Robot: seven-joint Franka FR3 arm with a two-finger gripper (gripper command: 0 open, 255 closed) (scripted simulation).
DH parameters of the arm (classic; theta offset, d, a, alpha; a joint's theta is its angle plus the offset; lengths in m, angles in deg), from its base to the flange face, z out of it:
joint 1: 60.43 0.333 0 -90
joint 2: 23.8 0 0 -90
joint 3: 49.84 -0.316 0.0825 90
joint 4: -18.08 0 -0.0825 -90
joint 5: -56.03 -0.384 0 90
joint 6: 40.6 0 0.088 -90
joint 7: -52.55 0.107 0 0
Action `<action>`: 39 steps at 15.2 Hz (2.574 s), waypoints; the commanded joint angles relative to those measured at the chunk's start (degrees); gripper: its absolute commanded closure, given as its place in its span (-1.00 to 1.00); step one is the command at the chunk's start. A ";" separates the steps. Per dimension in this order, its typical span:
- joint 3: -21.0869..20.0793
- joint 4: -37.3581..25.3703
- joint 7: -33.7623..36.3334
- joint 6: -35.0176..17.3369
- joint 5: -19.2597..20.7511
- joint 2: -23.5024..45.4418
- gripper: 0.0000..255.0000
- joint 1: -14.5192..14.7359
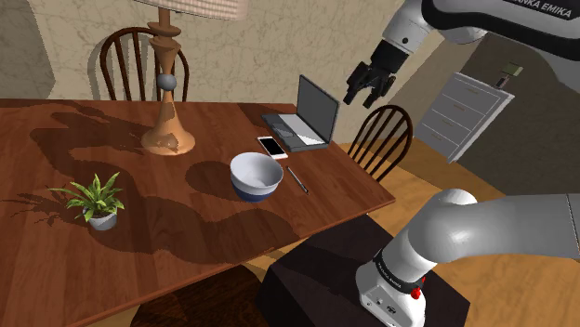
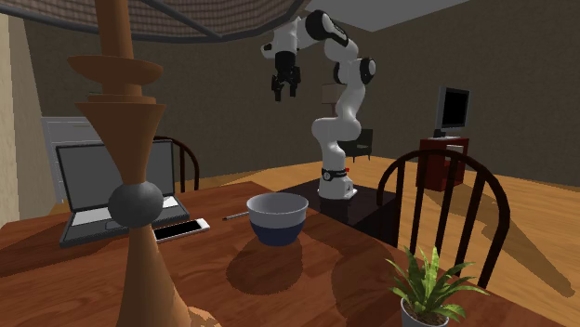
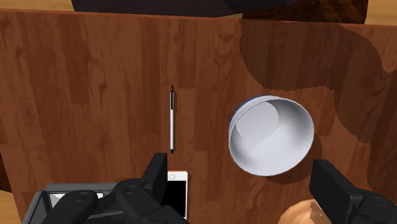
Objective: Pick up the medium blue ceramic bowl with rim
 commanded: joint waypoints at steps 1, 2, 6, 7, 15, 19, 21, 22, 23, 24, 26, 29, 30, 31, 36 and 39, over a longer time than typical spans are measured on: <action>0.00 0.00 0.00 0.00 0.00 0.00 -1.00 0.00; 0.02 1.47 -0.18 -2.06 -0.24 0.52 -1.00 0.10; 0.13 6.62 -1.02 -10.43 -1.33 3.53 -1.00 0.64; 0.15 7.72 -1.26 -12.56 -1.64 4.51 -1.00 0.80; 0.57 13.45 -4.00 -29.91 -5.06 15.72 -1.00 2.81; 1.00 14.13 -6.20 -38.36 -7.77 23.35 -1.00 4.36; 1.26 13.89 -7.65 -42.37 -9.56 27.57 -1.00 5.27; 1.39 13.62 -8.48 -44.29 -10.59 29.76 -1.00 5.76; 1.50 13.25 -9.39 -46.14 -11.73 31.99 -1.00 6.24; 1.60 12.78 -10.39 -47.92 -12.98 34.27 -1.00 6.72; 1.70 11.53 -12.66 -51.23 -15.82 38.92 -1.00 7.63; 1.49 10.17 -15.56 -54.61 -19.34 43.85 -1.00 8.30; 1.42 10.26 -16.14 -55.33 -19.97 44.54 -1.00 8.34; 1.34 10.34 -16.75 -56.04 -20.63 45.24 -1.00 8.38; 0.78 10.45 -19.80 -59.20 -23.97 48.59 -1.00 8.43; 0.75 10.36 -19.82 -59.24 -24.02 48.72 1.00 8.43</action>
